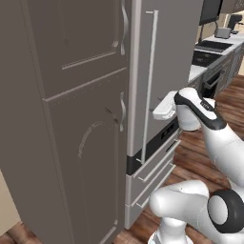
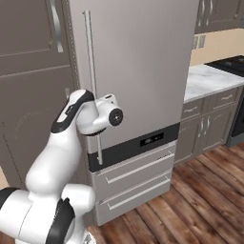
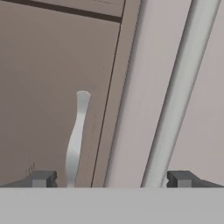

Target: Open the fridge, grab two sodas, and place both sodas inside the bowl with ice on the dining counter.

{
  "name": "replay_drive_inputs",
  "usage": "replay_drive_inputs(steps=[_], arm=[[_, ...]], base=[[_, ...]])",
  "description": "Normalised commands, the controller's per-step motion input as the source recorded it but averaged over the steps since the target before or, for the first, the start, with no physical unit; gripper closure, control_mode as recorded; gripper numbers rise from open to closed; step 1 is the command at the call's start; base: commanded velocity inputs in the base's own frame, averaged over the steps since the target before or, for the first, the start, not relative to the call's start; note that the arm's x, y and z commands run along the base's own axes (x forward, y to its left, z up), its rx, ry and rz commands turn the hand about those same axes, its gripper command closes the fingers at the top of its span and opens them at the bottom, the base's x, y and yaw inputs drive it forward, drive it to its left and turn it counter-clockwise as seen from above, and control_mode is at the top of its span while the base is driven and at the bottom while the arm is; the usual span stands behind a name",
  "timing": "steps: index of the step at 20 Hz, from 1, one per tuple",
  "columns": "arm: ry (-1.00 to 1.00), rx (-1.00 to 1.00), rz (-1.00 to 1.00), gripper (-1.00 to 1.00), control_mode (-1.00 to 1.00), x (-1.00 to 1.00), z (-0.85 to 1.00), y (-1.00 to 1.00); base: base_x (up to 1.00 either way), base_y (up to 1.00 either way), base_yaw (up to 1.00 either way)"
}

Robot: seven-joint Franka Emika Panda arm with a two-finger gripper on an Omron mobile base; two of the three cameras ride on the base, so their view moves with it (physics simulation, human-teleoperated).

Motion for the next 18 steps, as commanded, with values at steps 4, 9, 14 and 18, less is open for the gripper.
replay_drive_inputs(steps=[4,9,14,18], arm=[[0.00,0.00,0.00,-1.00,-1.00,0.18,0.00,0.07],[0.00,0.00,0.00,-1.00,-1.00,0.13,-0.01,0.10],[0.00,0.00,0.00,-1.00,-1.00,0.21,0.00,0.08],[0.00,0.00,0.03,-1.00,-1.00,0.24,0.00,0.00]], base=[[0.00,0.00,0.00],[0.00,0.00,0.00],[0.00,0.00,0.00],[0.00,0.00,0.00]])
